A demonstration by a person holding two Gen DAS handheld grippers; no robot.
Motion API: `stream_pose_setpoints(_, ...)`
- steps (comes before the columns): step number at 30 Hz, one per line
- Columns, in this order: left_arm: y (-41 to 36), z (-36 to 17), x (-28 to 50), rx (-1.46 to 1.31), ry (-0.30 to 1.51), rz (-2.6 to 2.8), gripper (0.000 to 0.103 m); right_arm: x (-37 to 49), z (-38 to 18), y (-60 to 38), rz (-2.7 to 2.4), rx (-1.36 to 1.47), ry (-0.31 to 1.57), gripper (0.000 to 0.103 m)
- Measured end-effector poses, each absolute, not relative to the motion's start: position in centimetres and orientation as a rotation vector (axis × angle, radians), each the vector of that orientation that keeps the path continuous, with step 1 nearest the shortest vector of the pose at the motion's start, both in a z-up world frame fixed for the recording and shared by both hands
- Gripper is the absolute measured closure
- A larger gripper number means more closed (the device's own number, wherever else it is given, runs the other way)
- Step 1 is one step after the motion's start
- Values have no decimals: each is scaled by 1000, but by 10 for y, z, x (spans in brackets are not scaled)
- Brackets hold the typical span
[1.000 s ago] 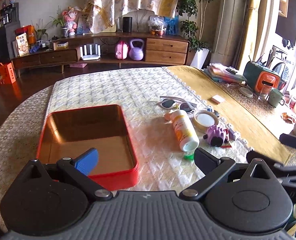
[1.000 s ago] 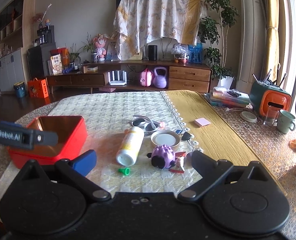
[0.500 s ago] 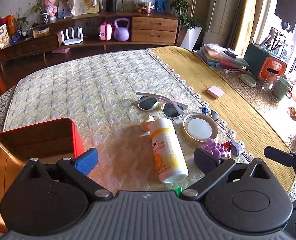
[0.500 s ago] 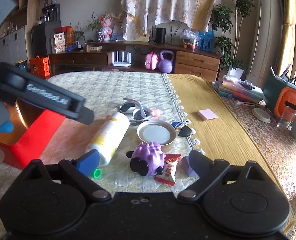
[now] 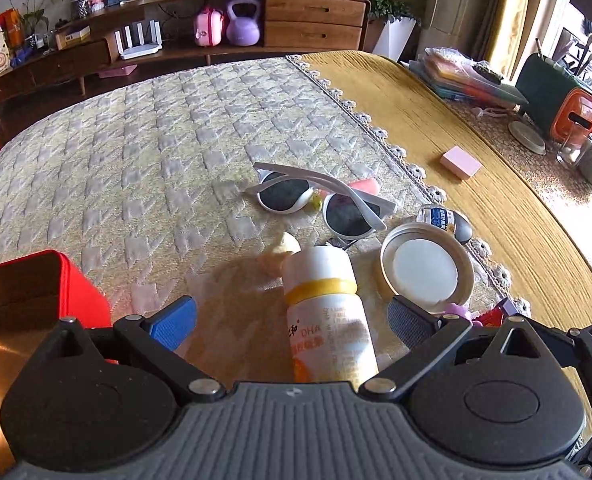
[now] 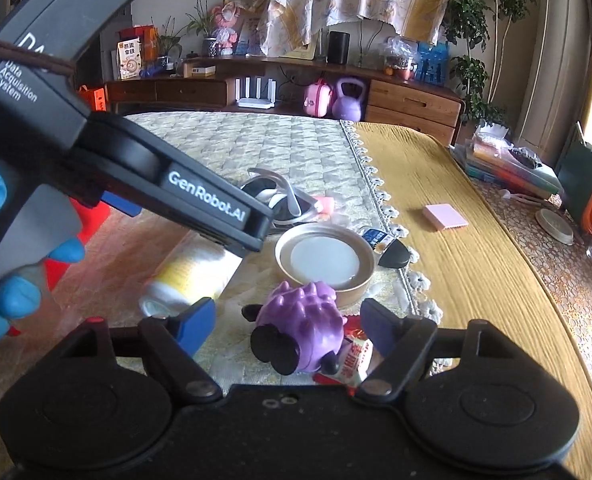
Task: Organize rigid objects
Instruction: 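Close the left gripper on the bottle while the right gripper grasps the purple spiky toy, then carry the bottle and purple toy into the red tin with both grippers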
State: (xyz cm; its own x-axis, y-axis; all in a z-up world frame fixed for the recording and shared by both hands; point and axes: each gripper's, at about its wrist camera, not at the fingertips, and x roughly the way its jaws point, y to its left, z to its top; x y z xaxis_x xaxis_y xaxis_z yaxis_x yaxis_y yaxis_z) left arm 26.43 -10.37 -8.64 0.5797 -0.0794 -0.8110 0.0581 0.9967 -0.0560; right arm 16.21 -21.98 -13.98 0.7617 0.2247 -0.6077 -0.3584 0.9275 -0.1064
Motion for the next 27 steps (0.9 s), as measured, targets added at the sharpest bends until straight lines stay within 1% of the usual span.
stream_pose_setpoints(5,-108,-97,267,-9,968,-83,2,165,-147,-217,315,-230,650,31)
stream_pose_setpoints(7,-109,-100,266,-2,976,-83,10,164,-149,-216,311,-242,649,32)
stream_pose_setpoints(8,-109,-101,267,-3,983,-87,17,164,-149,-215,308,-250,647,33)
stream_pose_setpoints(11,-109,-103,267,-20,992,-93,25,163,-149,-215,300,-260,641,40)
stream_pose_setpoints(12,-109,-103,266,-21,989,-101,31,163,-149,-215,295,-264,641,41)
stream_pose_setpoints(13,-110,-102,265,-19,983,-108,34,163,-149,-214,287,-266,639,44)
stream_pose_setpoints(15,-112,-100,263,-11,973,-116,45,163,-148,-213,287,-271,634,46)
stream_pose_setpoints(16,-113,-99,263,-9,971,-117,47,162,-148,-213,282,-275,632,48)
stream_pose_setpoints(17,-113,-98,263,-10,972,-119,52,162,-148,-213,273,-282,629,50)
stream_pose_setpoints(18,-113,-97,263,-13,972,-118,55,162,-147,-213,273,-281,630,50)
stream_pose_setpoints(27,-98,-89,258,-38,982,-70,56,156,-140,-215,257,-257,627,50)
